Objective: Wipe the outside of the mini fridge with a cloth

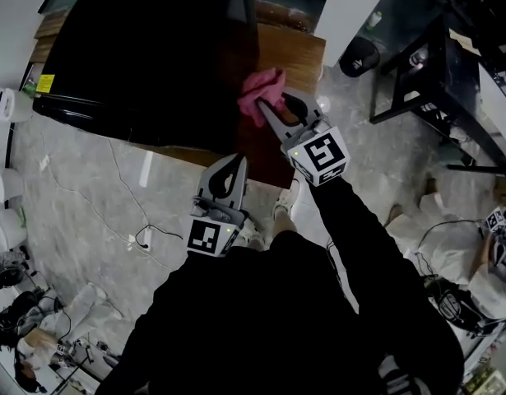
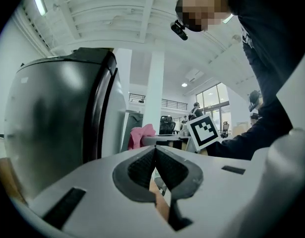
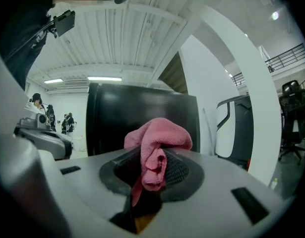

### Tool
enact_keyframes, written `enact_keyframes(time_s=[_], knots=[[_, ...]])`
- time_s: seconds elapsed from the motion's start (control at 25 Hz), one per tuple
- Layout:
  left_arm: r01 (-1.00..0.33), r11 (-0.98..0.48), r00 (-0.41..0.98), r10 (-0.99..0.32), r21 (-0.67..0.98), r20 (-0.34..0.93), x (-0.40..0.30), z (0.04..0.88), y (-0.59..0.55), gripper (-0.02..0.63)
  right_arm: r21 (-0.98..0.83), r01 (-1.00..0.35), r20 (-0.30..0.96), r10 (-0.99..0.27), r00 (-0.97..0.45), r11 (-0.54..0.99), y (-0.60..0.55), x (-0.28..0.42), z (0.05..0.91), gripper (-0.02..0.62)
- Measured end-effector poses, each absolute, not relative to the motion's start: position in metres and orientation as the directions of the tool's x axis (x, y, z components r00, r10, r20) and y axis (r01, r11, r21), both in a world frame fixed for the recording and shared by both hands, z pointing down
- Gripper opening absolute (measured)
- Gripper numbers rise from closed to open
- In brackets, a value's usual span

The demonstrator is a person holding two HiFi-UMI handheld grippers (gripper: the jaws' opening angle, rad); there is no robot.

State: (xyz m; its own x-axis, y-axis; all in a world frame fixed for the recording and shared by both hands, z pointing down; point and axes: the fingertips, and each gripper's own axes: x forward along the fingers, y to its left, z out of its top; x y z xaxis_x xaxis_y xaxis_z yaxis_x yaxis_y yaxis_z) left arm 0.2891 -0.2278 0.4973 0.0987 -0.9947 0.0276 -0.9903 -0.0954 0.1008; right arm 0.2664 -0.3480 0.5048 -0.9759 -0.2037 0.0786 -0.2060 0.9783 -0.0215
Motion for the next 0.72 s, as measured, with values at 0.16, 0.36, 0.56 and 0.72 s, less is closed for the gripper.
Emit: enact_keyframes(time_s=[0.16,0.36,0.56,0.72], knots=[[-0.992,-0.081,0.088,-0.993,0.094,0.074,0.287,0.533,-0.201,0.006,-0.080,-0.188,0.139,-0.175,-0.975,0.979,-0.293,0.270,0.553,0.103],[-0.992,-0.059,0.076,-0.986,0.112,0.146,0.280,0.576,-0.178,0.006,-0.132,-0.186,0.194,-0.158,-0.968,0.974,-0.254,0.267,0.605,0.103],[-0.992,-0.029,0.052,-0.982,0.125,0.184,0.268,0.601,-0.174,0.006,-0.145,-0.187,0.219,-0.152,-0.964,0.972,-0.246,0.245,0.638,0.103],[-0.992,-0.020,0.043,-0.981,0.123,0.190,0.262,0.611,-0.177,0.006,-0.164,-0.188,0.227,-0.149,-0.962,0.968,-0.250,0.227,0.651,0.103]])
